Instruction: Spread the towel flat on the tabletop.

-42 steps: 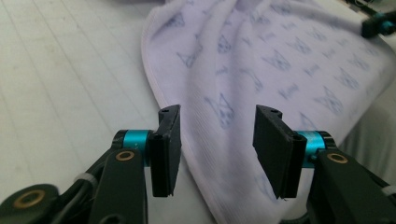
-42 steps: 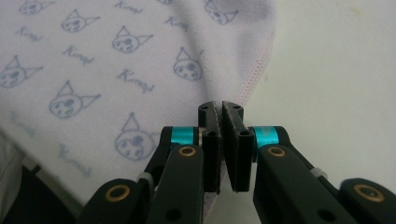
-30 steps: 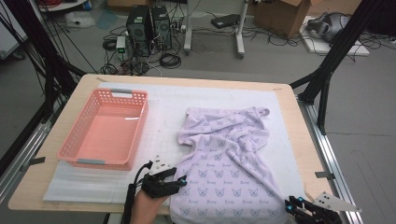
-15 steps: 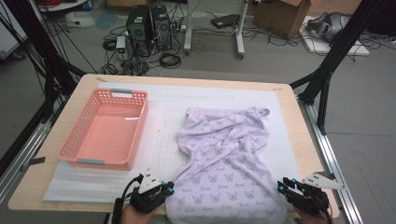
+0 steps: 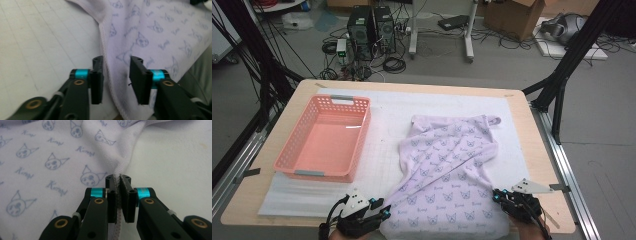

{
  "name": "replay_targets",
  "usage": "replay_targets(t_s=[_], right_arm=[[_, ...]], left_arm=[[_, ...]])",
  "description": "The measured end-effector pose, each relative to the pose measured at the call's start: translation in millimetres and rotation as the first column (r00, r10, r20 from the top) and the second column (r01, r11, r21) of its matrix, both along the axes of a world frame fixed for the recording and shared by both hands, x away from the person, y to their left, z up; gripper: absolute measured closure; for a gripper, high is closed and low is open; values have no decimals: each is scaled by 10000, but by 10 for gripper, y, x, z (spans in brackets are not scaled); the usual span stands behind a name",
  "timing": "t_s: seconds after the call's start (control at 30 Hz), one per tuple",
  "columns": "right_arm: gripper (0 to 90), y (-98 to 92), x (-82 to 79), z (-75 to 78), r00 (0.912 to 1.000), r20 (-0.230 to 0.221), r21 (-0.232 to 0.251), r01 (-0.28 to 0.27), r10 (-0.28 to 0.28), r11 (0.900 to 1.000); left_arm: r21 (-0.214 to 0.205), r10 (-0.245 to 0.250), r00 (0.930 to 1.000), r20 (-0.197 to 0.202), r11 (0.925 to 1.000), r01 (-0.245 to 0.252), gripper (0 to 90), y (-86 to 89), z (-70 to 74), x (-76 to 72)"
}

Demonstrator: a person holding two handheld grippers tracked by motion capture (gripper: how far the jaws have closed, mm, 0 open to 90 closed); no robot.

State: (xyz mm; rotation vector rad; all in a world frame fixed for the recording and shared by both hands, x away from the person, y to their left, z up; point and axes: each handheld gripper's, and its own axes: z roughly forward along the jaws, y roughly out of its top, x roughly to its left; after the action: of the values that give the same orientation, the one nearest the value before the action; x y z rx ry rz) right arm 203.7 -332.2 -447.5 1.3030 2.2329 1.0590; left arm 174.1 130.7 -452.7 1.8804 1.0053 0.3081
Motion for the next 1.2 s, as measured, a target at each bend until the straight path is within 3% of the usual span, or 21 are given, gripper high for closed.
replay_targets(t_s=[0.07,0.17,0.33,0.43,0.5,0.53,0.57,0.6,0.63,0.67,0.7,1.03,1.2], right_arm=[[849,-36,-41,0,10000,21,-24,-36,36,10000],[850,-191,-234,7,10000,31,-136,-75,75,9999],[848,-309,-393,8,10000,15,-175,39,-39,9998],[778,-352,-445,11,9999,112,33,86,-86,10000],[705,-377,-437,33,9989,244,226,391,-397,9990],[660,-409,-424,53,9967,365,463,711,-728,9964],[660,-409,-424,53,9967,365,463,711,-728,9964],[655,-424,-416,57,9958,432,541,787,-811,9954],[650,-437,-410,59,9952,478,575,824,-852,9949],[650,-444,-405,58,9948,480,622,872,-903,9942],[649,-455,-389,51,9943,508,614,908,-939,9940],[653,-391,-249,44,9940,390,682,997,-1025,9927],[634,-123,-37,-2,9964,230,439,800,-811,9958]], left_arm=[[-173,57,10000,18,9998,-57,494,-28,14,47],[-348,5,9999,146,9994,0,448,-85,29,133],[-591,-205,9997,104,9980,211,430,-263,34,307],[-409,-413,9991,-106,9983,408,423,-415,-3,420],[-175,-496,9981,-355,9986,490,423,-513,-32,481],[142,-463,9984,-313,9988,467,445,-578,-32,506],[142,-463,9984,-313,9988,467,521,-578,-32,506],[295,-435,9984,-351,9986,445,521,-590,-28,510],[554,-247,9994,-238,9981,260,601,-594,-21,500],[712,-232,9995,-231,9972,248,742,-581,-16,497],[622,-167,9991,-383,9979,190,837,-549,-14,497],[337,-205,9985,-506,9992,222,855,-176,-29,164],[195,-241,9987,-453,9995,250,835,-85,-31,64]])
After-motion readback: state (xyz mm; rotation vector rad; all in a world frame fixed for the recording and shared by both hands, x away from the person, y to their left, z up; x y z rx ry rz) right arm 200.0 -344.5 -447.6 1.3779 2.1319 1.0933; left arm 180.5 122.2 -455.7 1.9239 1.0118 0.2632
